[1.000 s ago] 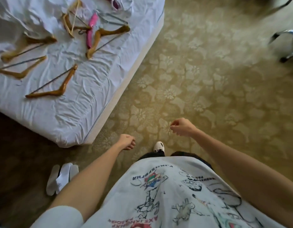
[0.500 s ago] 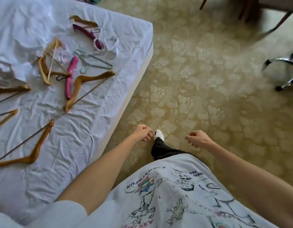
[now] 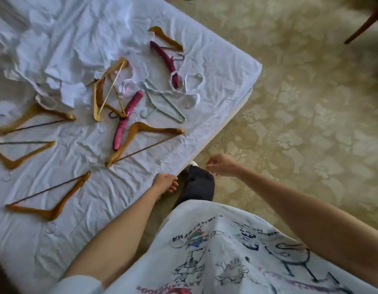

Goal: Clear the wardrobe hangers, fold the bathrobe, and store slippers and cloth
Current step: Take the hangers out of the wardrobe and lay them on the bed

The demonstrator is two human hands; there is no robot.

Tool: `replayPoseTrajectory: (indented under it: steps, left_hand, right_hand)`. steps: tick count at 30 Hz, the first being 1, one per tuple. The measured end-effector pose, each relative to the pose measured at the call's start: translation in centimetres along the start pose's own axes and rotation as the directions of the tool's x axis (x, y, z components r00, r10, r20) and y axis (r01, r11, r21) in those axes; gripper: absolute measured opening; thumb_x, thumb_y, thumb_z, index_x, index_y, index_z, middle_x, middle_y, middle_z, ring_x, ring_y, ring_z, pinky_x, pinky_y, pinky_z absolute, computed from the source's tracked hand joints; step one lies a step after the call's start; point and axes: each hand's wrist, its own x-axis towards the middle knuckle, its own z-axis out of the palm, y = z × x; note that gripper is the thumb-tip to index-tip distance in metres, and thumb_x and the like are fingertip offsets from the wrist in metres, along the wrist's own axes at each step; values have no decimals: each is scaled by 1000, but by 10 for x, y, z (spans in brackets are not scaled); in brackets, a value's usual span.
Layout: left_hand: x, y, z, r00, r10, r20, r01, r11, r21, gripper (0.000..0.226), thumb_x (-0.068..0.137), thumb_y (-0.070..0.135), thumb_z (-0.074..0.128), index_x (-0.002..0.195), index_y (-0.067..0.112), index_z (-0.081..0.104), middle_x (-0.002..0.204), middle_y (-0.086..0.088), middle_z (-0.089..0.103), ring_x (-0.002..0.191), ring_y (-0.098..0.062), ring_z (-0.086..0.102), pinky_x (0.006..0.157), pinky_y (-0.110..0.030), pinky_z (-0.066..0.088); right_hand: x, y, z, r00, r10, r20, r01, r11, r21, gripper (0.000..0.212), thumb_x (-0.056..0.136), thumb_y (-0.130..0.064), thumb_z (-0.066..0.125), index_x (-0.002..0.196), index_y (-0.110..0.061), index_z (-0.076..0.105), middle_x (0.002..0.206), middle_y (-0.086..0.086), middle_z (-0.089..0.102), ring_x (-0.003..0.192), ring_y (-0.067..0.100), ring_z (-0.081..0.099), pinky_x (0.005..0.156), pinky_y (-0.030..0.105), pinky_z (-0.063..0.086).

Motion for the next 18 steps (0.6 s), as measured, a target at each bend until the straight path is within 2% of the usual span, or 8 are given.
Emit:
replayPoseTrajectory:
  steps: [3, 6, 7, 9, 12, 15, 18]
  left_hand:
    - [40, 47, -22, 999, -28, -15, 26, 989, -148, 14, 91, 11, 58, 89, 0, 65, 76, -14, 65, 54, -20, 55, 46, -25, 44]
    - [79, 102, -40, 998, -47, -33, 38, 974, -225, 16, 92, 13, 59, 86, -1, 65, 72, -13, 65, 52, -19, 54, 47, -26, 44]
    - [89, 120, -45, 998, -52, -29, 44, 968, -248, 17, 93, 14, 59, 87, -1, 66, 71, -12, 65, 51, -19, 54, 47, -26, 44]
    - [108, 159, -58, 999, -29, -20, 22, 961, -275, 18, 93, 15, 59, 85, 2, 68, 71, -10, 66, 51, -17, 55, 48, -25, 45]
    - [134, 215, -79, 1000, 3, -27, -11, 957, -289, 15, 94, 14, 59, 88, 6, 70, 71, -6, 69, 53, -14, 59, 49, -22, 48]
    - [159, 255, -94, 999, -31, -38, 16, 938, -346, 14, 94, 15, 61, 93, 3, 69, 72, -7, 70, 53, -17, 60, 45, -23, 48]
    - [183, 278, -105, 996, -78, -45, 52, 907, -418, 15, 90, 16, 62, 91, 2, 70, 61, -4, 69, 50, -17, 59, 48, -27, 47]
  right_hand:
    - [69, -28, -46, 999, -20, 32, 22, 996, -88, 10, 91, -29, 64, 94, -21, 70, 91, 5, 72, 83, 23, 69, 79, 37, 57]
    - [124, -46, -93, 1000, 1, 26, 3, 990, -138, 12, 92, -24, 62, 97, -19, 71, 92, 4, 72, 85, 22, 69, 81, 39, 58]
    - [138, -51, -108, 999, 11, 41, -4, 987, -164, 13, 92, -23, 61, 99, -18, 71, 91, 3, 73, 82, 20, 69, 79, 37, 59]
    - [168, -58, -140, 997, 25, 76, -8, 978, -210, 12, 94, -23, 61, 98, -17, 71, 83, -1, 71, 71, 12, 66, 66, 26, 55]
    - [213, -69, -191, 999, 29, 34, -20, 975, -222, 10, 96, -22, 61, 96, -18, 70, 77, -3, 69, 62, 6, 63, 53, 14, 45]
    - [253, -79, -228, 998, 63, 25, -55, 971, -232, 12, 95, -18, 62, 97, -13, 72, 81, 3, 72, 60, 7, 63, 49, 13, 44]
    - [296, -98, -253, 997, 67, 47, -53, 966, -252, 12, 94, -18, 63, 93, -11, 73, 79, 4, 72, 57, 9, 62, 49, 14, 44]
